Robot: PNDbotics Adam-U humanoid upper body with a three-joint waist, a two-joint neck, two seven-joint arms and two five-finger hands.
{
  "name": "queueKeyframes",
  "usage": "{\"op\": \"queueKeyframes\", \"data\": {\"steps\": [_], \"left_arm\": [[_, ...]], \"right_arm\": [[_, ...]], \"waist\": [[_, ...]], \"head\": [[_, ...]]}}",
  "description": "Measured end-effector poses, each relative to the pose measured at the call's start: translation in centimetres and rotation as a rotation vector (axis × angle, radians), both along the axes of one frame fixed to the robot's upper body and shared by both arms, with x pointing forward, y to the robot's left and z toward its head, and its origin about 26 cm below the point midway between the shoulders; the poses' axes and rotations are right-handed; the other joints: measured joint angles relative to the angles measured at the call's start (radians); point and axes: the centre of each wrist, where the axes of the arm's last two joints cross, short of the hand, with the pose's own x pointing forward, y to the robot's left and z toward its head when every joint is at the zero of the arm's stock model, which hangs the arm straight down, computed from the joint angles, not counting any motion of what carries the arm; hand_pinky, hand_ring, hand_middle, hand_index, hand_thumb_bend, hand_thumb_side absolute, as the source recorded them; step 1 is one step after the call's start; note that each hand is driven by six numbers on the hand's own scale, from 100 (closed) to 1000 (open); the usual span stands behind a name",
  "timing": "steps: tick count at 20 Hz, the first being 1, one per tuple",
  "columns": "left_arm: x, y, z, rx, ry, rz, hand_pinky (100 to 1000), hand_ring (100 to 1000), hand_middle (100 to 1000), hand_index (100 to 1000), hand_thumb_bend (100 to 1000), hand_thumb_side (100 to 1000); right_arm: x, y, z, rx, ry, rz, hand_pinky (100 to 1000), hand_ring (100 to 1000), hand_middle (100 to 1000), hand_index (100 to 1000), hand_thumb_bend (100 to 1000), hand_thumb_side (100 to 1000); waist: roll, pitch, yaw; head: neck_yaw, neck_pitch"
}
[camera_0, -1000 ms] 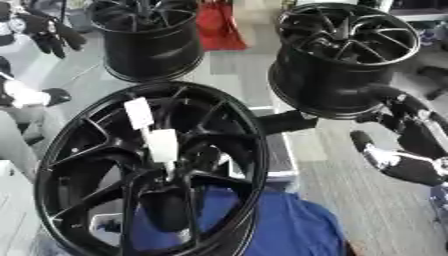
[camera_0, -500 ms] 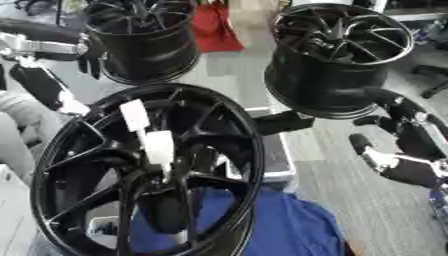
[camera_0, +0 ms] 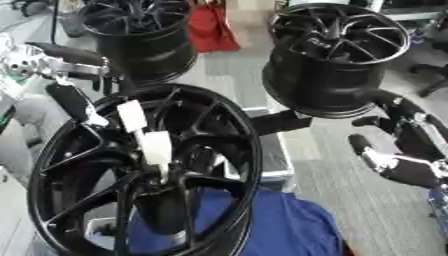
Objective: Pull the pin out of the wheel hub.
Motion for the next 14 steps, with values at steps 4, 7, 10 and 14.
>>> {"op": "queueKeyframes", "data": {"steps": [4, 7, 10, 14], "left_arm": [[0.1, -0.2, -0.7, -0.004, 0.025, -0.004, 634, 638, 710, 870, 439, 383], [0.2, -0.2, -1.0, -0.001, 0.032, 0.006, 626, 632, 702, 864, 430, 373], [0.2, -0.2, -1.4, -0.002, 0.025, 0.024, 613, 629, 698, 863, 411, 356], [0.3, -0.5, -2.4, -0.015, 0.026, 0.042, 598, 615, 686, 854, 384, 333]], "right_arm": [[0.0, 0.0, 0.0, 0.000, 0.000, 0.001, 720, 997, 833, 897, 304, 158], [0.0, 0.0, 0.0, -0.001, 0.000, 0.002, 720, 997, 833, 897, 302, 159], [0.0, 0.0, 0.0, -0.002, 0.000, 0.004, 721, 997, 833, 897, 300, 160], [0.0, 0.0, 0.0, -0.003, 0.001, 0.005, 720, 997, 833, 897, 298, 160]], "waist": [[0.000, 0.000, -0.002], [0.001, 0.000, -0.003], [0.001, -0.001, -0.005], [0.001, -0.001, -0.007]], "head": [[0.001, 0.000], [0.001, 0.000], [0.001, 0.000], [0.001, 0.000]]}}
